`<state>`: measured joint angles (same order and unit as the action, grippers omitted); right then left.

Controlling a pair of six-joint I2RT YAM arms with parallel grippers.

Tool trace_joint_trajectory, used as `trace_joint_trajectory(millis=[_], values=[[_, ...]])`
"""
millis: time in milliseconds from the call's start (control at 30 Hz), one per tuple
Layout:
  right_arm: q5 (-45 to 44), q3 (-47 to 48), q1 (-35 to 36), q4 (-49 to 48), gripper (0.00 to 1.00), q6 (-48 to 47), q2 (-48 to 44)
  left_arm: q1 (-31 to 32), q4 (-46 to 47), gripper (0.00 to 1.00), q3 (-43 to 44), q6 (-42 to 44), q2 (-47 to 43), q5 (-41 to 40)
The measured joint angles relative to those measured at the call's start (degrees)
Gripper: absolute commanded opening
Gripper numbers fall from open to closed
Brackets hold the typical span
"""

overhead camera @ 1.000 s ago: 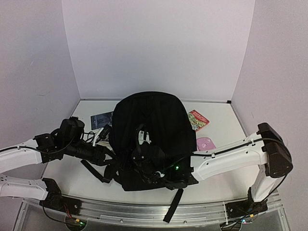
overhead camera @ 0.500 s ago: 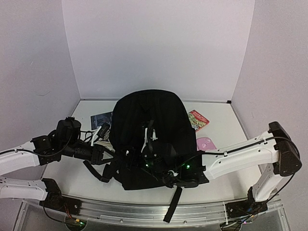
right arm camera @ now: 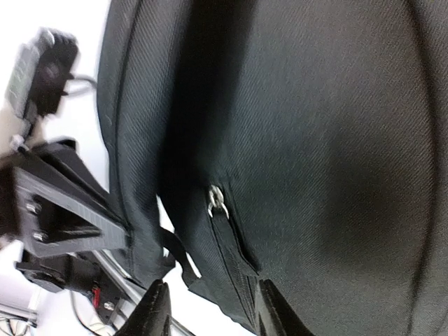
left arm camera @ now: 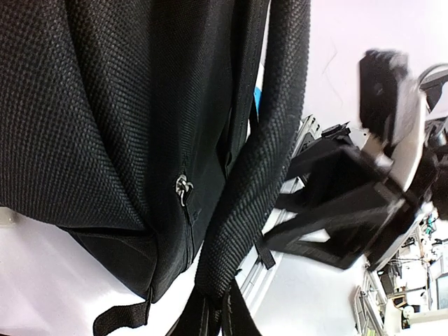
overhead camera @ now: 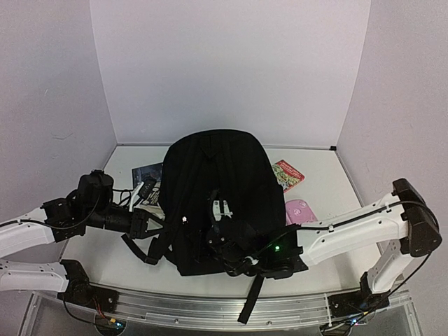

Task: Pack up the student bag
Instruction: Unzip the student bag at the center of the board.

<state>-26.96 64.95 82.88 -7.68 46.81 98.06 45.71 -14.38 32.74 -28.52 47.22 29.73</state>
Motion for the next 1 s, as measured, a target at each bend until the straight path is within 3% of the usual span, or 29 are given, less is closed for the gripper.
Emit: trace_joint_trajectory(millis=[400,633,1000], values=[[0.7,4.9,0.1,3.1,0.27,0.0,7.2,0.0,-0.1,0.0,-0.3,0.0,-0.4,0.0],[0.6,6.8,0.1,4.1,0.01,0.1,9.3,0.0,-0.1,0.0,-0.3,-0.1,-0.8,0.1],[3.3,4.6,0.1,5.0,0.0,2.6,8.9,0.0,0.0,0.0,-0.3,-2.3,-2.7,-0.9]])
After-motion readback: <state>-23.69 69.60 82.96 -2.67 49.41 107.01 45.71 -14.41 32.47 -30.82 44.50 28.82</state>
